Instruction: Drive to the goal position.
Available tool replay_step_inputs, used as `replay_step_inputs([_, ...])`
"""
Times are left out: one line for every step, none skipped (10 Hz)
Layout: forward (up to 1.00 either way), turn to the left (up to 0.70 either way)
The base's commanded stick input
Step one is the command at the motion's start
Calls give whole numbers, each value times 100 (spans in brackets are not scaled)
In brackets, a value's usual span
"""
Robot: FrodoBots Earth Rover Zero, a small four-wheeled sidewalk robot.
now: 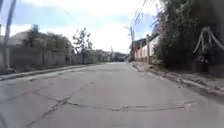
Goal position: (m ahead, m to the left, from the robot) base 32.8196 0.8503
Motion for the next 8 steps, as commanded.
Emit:
replay_step_inputs([85,0])
replay_step_inputs([85,0])
replay_step_inputs([85,0])
replay_step_inputs([85,0])
replay_step_inputs([85,0])
replay_step_inputs([85,0])
replay_step_inputs([85,0])
replay_step_inputs([85,0])
